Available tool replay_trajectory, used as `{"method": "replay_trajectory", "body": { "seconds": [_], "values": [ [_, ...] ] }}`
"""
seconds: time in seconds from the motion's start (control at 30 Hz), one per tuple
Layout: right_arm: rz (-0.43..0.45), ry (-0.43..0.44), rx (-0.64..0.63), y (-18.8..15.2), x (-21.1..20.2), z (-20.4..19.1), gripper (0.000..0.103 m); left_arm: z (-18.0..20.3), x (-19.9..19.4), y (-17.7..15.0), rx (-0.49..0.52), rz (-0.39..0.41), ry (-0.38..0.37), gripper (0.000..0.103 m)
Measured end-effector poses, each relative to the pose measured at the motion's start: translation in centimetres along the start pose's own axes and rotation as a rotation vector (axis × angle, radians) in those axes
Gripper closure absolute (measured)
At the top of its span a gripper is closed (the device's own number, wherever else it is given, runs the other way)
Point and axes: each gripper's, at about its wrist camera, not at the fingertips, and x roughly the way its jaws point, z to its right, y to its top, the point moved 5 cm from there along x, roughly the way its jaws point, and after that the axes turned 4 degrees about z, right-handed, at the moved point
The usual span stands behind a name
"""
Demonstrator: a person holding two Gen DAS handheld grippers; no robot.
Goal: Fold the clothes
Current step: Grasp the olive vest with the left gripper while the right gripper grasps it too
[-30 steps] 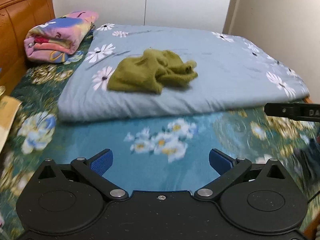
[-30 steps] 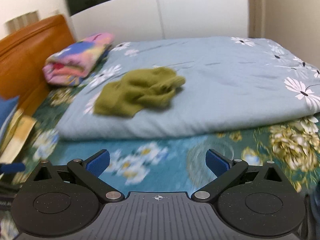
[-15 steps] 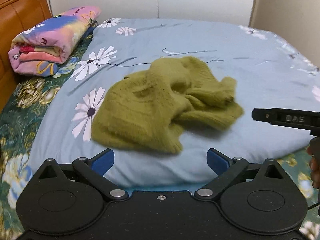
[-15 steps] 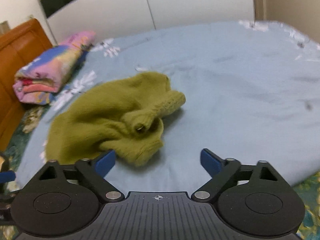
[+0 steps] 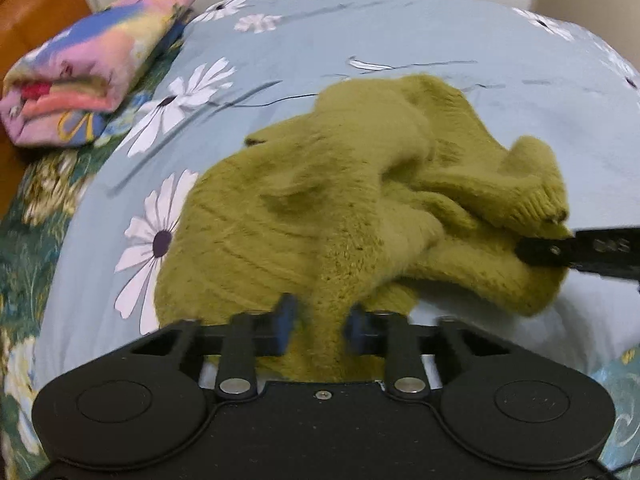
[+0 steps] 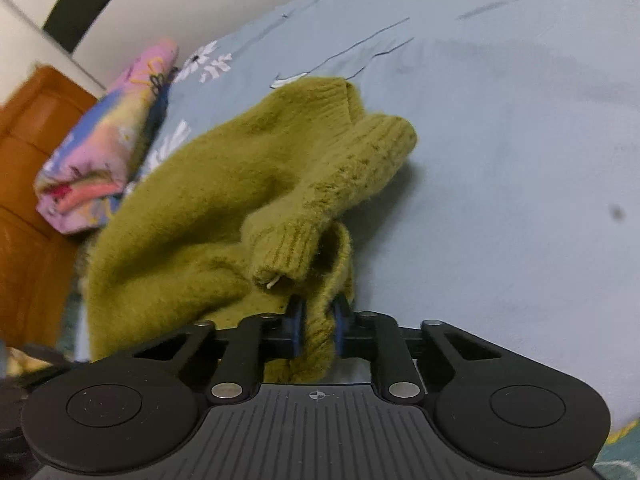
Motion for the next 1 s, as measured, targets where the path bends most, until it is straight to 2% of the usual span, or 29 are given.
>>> {"method": "replay_trajectory", "body": {
  "seconds": [0.13,0.33,0.6,0.77,0.9,1.0],
  "values": [
    [0.049,0.166,0.065,0.5,-2.8,-0.6,0.095,-1.3,-2.1,0.9,-0.070,0.067,-0.042,0.098],
    [0.126,0.340,-0.008,2.0,-9.0,-4.4,0.096,-3.0,-8.9,2.3,-0.108,0.179,-0.120,0.099],
    [0.254,0.477,-0.011,3.7,-20.6,-8.3,0.095,-4.1,-20.3,2.0,-0.105,0.289,-0.238,0.103],
    [0.298,0.512,-0.068,0.7,-28.9,-11.2,0.095,-4.8,-27.5,1.8,-0.104,0.358,-0.312,0.103],
    [0.308,0.482,-0.056,-3.7,-33.7,-12.5,0.095,-3.7,-32.0,-2.7,-0.083,0.341,-0.386,0.103],
    [0.371,0.493,-0.022,-6.5,-38.0,-13.1,0.098,-3.1,-35.1,-7.3,-0.063,0.318,-0.425,0.102]
  ]
}}
